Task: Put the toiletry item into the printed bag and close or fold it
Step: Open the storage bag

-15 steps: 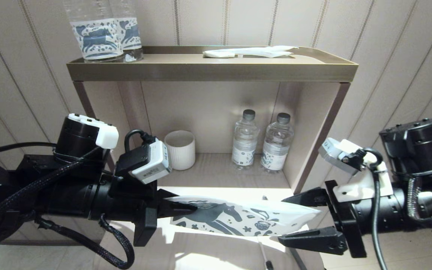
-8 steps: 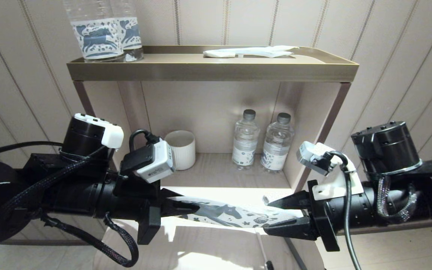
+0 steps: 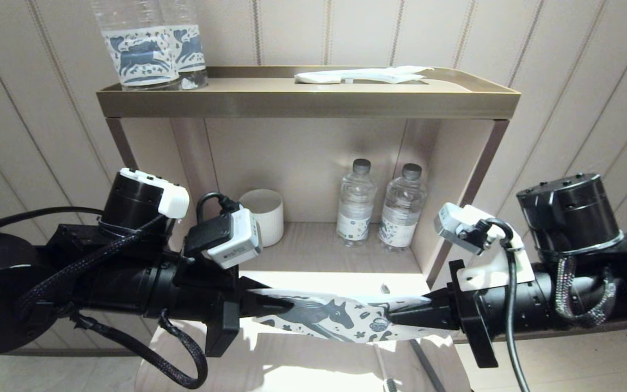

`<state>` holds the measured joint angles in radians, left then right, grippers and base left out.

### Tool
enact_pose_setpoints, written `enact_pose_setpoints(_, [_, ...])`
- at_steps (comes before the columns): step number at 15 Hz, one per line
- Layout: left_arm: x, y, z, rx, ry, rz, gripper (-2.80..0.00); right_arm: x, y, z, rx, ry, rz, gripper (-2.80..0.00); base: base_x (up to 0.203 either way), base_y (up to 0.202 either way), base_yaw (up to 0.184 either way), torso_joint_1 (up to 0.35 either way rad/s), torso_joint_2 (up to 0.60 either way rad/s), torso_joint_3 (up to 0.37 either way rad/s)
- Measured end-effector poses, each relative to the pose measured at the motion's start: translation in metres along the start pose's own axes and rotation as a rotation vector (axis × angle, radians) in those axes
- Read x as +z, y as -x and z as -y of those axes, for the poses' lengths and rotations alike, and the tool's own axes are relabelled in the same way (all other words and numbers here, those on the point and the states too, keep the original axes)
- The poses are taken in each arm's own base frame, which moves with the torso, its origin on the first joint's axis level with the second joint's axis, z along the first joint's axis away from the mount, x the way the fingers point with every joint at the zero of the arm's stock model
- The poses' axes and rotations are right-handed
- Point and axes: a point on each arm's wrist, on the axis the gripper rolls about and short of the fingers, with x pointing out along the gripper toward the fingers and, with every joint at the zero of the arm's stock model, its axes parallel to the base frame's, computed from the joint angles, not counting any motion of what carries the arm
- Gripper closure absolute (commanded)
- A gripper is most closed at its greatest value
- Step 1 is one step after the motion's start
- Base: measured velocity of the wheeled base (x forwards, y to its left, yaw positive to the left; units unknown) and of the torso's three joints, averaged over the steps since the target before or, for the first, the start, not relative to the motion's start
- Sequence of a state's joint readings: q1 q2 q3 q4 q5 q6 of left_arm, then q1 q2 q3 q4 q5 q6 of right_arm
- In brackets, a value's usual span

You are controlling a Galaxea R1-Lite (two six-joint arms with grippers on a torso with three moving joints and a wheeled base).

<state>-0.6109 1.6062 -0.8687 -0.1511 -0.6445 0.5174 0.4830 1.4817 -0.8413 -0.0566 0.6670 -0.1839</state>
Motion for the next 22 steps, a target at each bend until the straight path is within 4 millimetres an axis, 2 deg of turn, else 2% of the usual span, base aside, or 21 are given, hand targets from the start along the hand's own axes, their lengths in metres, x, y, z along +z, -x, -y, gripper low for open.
enact_pose_setpoints(4, [0.002, 0.0, 0.0, -0.005, -0.003, 0.007, 0.0, -0.001, 0.003, -0.003, -0.001, 0.006, 0.005, 0.0, 0.0, 0.0, 0.0, 0.0, 0.0, 0.0])
enact_pose_setpoints(5, [0.002, -0.001, 0.001, -0.007, -0.009, 0.008, -2.8, 0.0, 0.004, -0.004, -0.001, 0.008, 0.007, 0.0, 0.0, 0.0, 0.0, 0.0, 0.0, 0.0])
enact_pose_setpoints(9, [0.008, -0.006, 0.008, -0.028, -0.032, 0.015, -2.8, -0.001, 0.007, -0.006, 0.001, 0.013, 0.011, 0.0, 0.0, 0.0, 0.0, 0.0, 0.0, 0.0])
enact_pose_setpoints(15, [0.047, 0.0, 0.003, 0.004, -0.112, 0.1, -2.8, -0.004, 0.006, -0.012, 0.017, 0.016, 0.002, 0.0, 0.0, 0.0, 0.0, 0.0, 0.0, 0.0])
enact_pose_setpoints(19, [0.058, 0.003, 0.002, 0.016, -0.126, 0.112, -2.8, -0.004, 0.006, -0.013, 0.018, 0.021, 0.003, 0.0, 0.0, 0.0, 0.0, 0.0, 0.0, 0.0])
enact_pose_setpoints(22, [0.071, -0.011, 0.004, -0.011, -0.134, 0.093, -2.8, -0.003, 0.006, -0.014, 0.021, 0.026, 0.005, 0.0, 0.0, 0.0, 0.0, 0.0, 0.0, 0.0])
